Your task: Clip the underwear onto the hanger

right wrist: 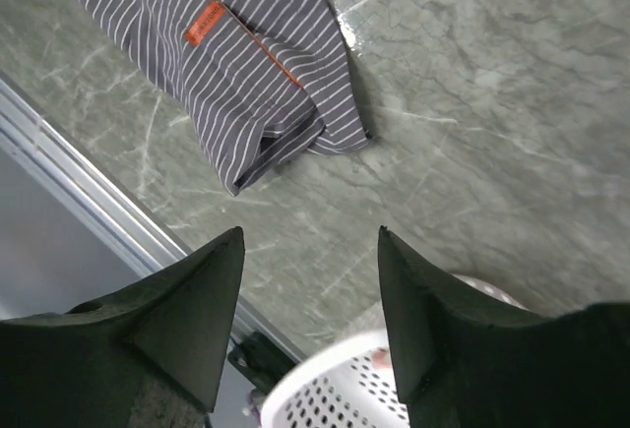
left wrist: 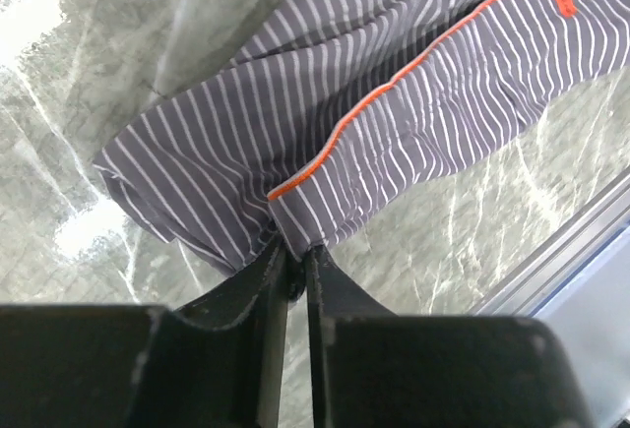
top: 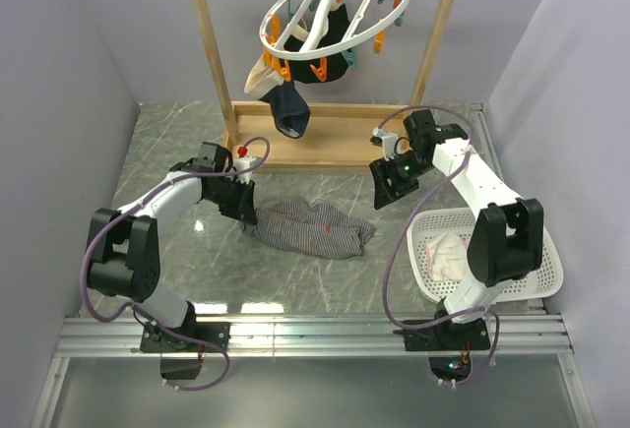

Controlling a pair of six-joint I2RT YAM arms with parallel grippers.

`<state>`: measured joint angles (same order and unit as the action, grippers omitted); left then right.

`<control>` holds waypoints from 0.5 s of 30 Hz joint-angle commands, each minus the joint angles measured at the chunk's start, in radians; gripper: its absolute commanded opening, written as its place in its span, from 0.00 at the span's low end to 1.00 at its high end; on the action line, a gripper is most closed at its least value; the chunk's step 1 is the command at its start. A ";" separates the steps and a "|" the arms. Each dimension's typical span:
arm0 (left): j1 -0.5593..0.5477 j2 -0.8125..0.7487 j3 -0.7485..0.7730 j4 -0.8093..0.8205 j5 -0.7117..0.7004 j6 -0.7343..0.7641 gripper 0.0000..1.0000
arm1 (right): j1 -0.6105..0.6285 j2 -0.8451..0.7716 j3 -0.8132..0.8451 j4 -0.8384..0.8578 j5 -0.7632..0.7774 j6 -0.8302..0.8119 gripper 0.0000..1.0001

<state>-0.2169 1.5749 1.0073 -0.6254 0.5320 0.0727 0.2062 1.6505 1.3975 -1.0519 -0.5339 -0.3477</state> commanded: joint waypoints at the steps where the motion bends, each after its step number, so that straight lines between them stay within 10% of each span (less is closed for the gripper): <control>1: -0.009 -0.056 -0.018 0.010 -0.018 0.065 0.18 | 0.004 0.025 -0.026 0.039 -0.060 0.044 0.62; 15: -0.009 -0.075 -0.021 0.023 -0.010 0.026 0.57 | 0.147 0.147 -0.133 0.142 -0.095 0.187 0.55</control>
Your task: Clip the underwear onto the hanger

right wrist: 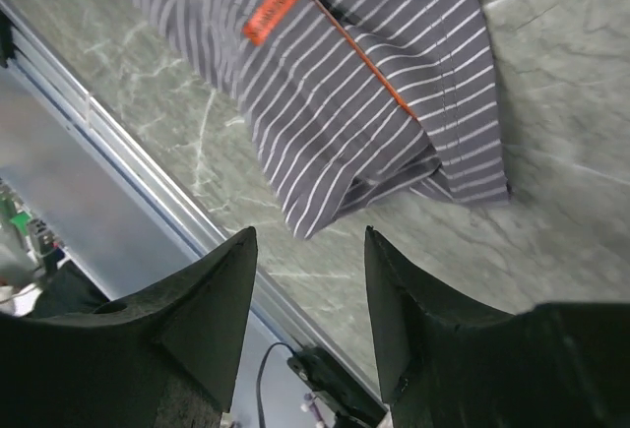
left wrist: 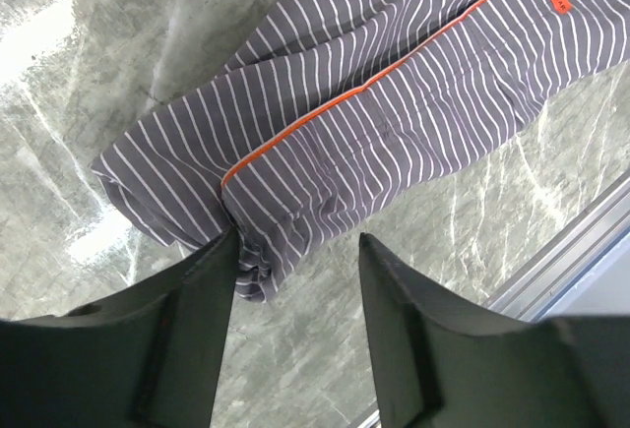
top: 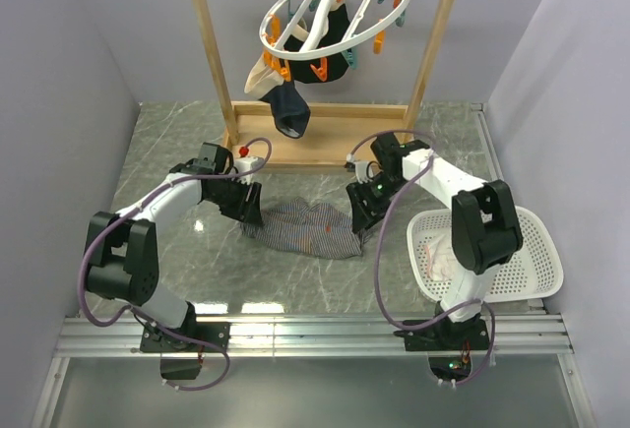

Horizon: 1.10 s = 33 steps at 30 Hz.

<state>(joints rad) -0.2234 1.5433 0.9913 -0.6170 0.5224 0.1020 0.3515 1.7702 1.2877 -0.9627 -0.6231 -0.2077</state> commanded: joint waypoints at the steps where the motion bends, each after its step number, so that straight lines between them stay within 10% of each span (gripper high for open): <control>1: -0.002 -0.043 -0.005 0.017 -0.004 -0.008 0.58 | 0.007 0.047 -0.027 0.064 -0.004 0.053 0.55; 12: -0.001 0.021 -0.005 0.042 -0.058 -0.045 0.60 | 0.029 0.146 0.018 0.108 -0.038 0.102 0.52; 17: 0.001 0.046 0.017 0.046 0.017 -0.053 0.36 | 0.027 0.114 0.033 0.110 -0.047 0.087 0.00; 22: 0.019 -0.032 0.041 0.072 0.022 -0.053 0.05 | 0.011 -0.040 -0.008 0.150 -0.047 0.056 0.00; 33: 0.082 -0.372 0.125 0.079 0.077 -0.010 0.00 | -0.109 -0.491 0.048 0.185 -0.035 -0.050 0.00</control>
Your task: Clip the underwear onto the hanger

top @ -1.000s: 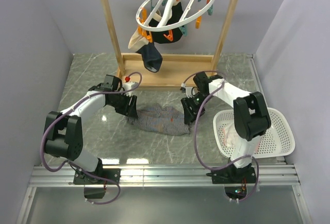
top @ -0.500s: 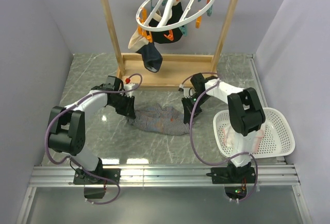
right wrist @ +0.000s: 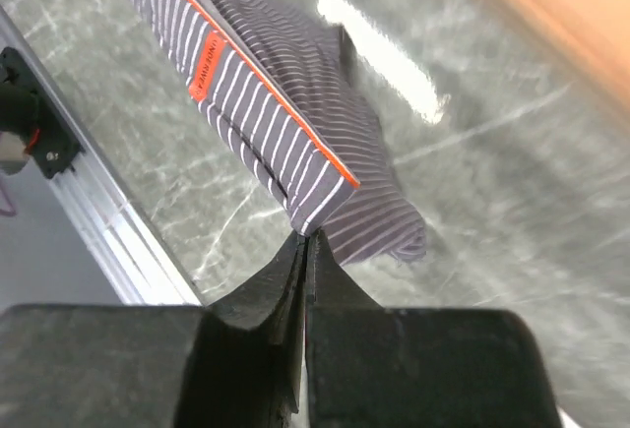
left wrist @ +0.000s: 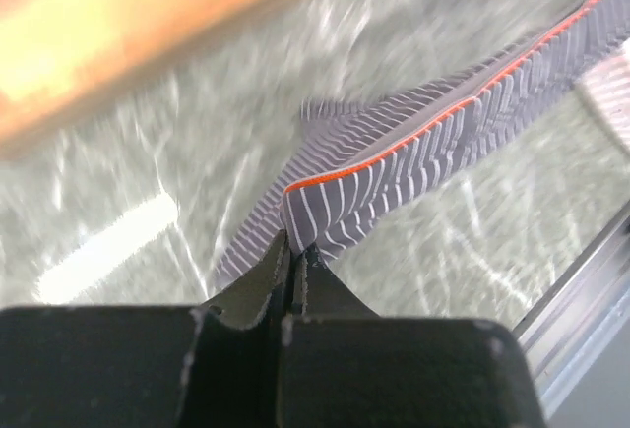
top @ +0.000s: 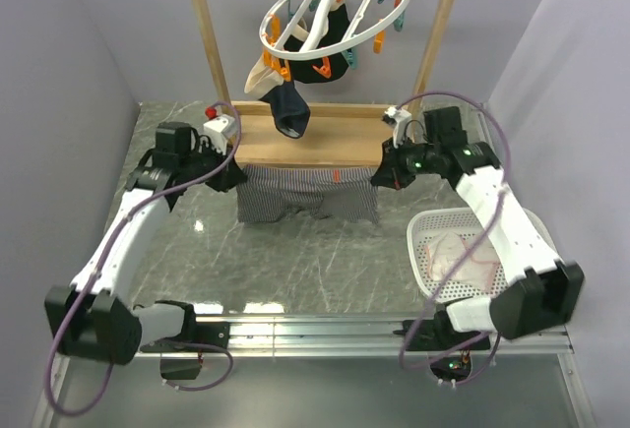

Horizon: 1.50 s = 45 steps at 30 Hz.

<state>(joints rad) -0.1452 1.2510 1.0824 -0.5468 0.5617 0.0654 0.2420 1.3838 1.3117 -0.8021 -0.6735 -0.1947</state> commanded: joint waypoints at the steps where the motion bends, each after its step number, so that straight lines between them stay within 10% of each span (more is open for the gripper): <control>1: 0.004 -0.105 0.034 0.008 0.055 0.027 0.00 | 0.000 -0.138 0.012 0.030 0.018 -0.068 0.00; 13: 0.001 -0.400 0.060 -0.220 0.147 0.083 0.00 | 0.049 -0.520 -0.106 -0.005 0.006 -0.031 0.00; 23: -0.036 0.049 -0.006 -0.076 -0.025 -0.110 0.24 | 0.088 0.010 -0.115 0.150 0.225 0.047 0.00; 26: -0.034 0.141 -0.016 -0.012 -0.052 -0.116 0.45 | 0.089 0.185 -0.025 0.106 0.250 0.047 0.44; 29: -0.031 0.165 -0.024 -0.001 -0.077 -0.099 0.58 | 0.086 0.233 0.024 0.064 0.264 0.040 0.55; 45: -0.031 0.409 -0.070 0.295 -0.045 -0.343 0.34 | 0.183 0.460 -0.092 0.093 0.238 0.072 0.28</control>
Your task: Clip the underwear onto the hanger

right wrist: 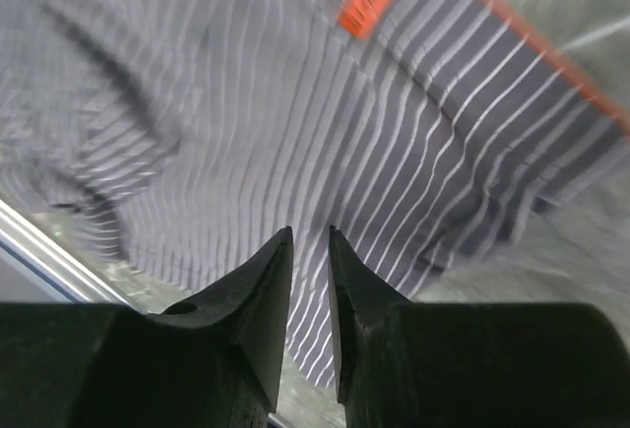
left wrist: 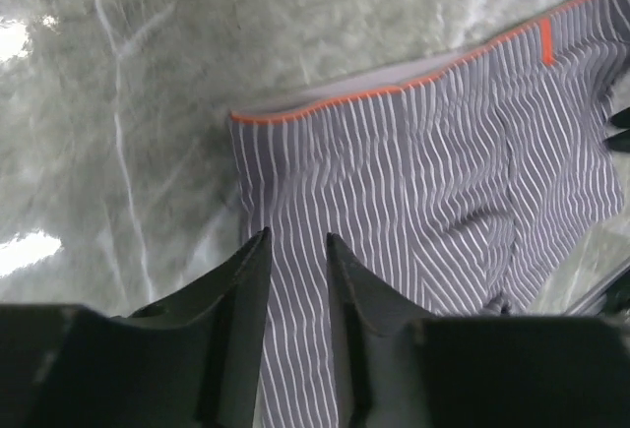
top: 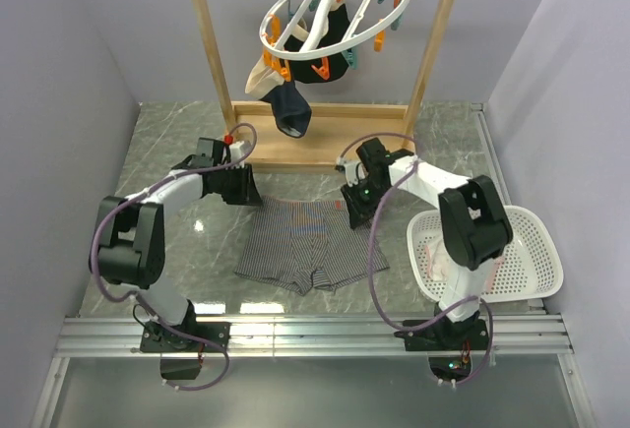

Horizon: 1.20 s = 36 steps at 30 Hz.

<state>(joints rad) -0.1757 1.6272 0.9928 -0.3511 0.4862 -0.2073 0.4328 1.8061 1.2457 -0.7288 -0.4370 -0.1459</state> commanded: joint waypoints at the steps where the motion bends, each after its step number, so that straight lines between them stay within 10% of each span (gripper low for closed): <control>1: -0.001 0.049 0.027 0.103 0.043 -0.079 0.31 | -0.008 0.051 -0.032 0.026 -0.002 0.028 0.28; 12: 0.019 0.123 0.037 0.257 0.175 -0.142 0.31 | -0.085 -0.002 -0.025 0.042 -0.038 0.035 0.50; 21: 0.028 -0.387 0.030 0.181 0.164 0.009 0.85 | -0.092 -0.502 -0.040 0.235 -0.065 0.072 0.67; 29: 0.028 -0.543 0.175 0.110 0.062 0.013 0.88 | -0.089 -0.714 -0.107 0.618 0.070 0.227 0.94; 36: 0.028 -0.615 0.092 0.455 -0.083 -0.088 0.85 | -0.088 -0.617 -0.052 0.710 -0.127 0.252 0.99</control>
<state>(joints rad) -0.1463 1.0241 1.0912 -0.0685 0.4850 -0.2287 0.3416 1.1496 1.1660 -0.1169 -0.4416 0.0822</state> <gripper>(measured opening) 0.870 0.985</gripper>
